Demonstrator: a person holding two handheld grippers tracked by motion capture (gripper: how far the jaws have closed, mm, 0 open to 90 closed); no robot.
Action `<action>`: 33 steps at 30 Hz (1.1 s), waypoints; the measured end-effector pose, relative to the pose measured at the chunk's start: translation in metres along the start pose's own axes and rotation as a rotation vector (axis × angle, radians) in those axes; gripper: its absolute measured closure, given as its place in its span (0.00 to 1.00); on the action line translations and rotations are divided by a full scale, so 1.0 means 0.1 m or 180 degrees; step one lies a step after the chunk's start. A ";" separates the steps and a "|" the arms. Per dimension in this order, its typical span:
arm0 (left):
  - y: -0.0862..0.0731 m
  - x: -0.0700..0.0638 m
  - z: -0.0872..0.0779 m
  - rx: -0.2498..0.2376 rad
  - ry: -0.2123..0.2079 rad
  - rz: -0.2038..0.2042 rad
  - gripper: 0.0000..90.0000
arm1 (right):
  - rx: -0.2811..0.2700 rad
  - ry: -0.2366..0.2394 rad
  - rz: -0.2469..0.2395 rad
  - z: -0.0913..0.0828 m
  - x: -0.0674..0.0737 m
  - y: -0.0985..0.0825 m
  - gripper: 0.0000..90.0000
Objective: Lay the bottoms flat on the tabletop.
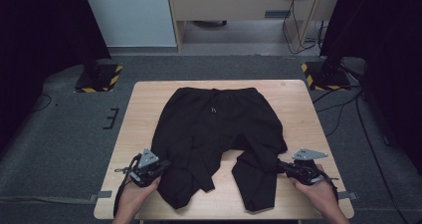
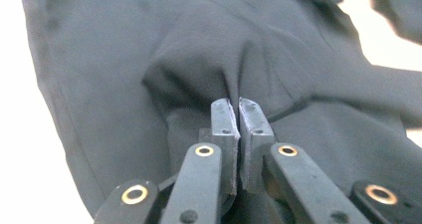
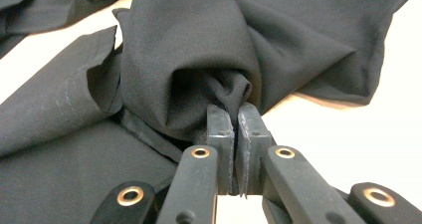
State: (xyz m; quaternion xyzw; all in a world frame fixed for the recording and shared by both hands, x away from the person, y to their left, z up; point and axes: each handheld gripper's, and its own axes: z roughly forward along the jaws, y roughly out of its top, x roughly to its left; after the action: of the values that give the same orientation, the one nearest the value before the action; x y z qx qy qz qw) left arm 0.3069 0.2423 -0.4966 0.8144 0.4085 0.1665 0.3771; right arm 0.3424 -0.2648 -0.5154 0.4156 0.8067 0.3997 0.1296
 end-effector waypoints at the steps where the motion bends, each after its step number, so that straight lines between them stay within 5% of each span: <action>1: -0.04 -0.03 -0.04 0.0030 -0.0034 0.0018 0.97 | -0.0017 -0.0010 0.0017 -0.01 0.00 0.00 0.96; 9: -0.30 -0.15 -0.28 0.0218 -0.0172 0.0189 0.97 | 0.0029 -0.0074 0.0051 -0.10 -0.08 -0.03 0.96; 15: -0.43 -0.11 -0.42 0.0268 -0.0161 0.0176 0.96 | 0.0082 -0.0137 0.0129 -0.17 -0.19 -0.05 0.95; 21: -0.32 -0.04 -0.45 -0.0060 -0.0028 -0.0029 0.45 | -0.0111 -0.0056 0.0191 -0.19 -0.14 0.07 0.59; 27: -0.01 0.01 -0.30 -0.0336 -0.0064 -0.0102 0.32 | -0.0315 0.0044 0.0088 -0.12 0.08 0.30 0.38; 33: 0.22 0.02 0.18 -0.0159 0.0064 -0.0033 0.29 | -0.0327 0.0119 -0.0087 0.17 0.35 0.52 0.27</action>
State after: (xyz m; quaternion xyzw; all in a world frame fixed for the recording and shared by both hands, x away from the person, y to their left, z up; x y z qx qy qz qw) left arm 0.3308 0.2266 -0.4918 0.8009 0.4122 0.1829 0.3941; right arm 0.3593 -0.2107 -0.4831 0.3897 0.7930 0.4464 0.1411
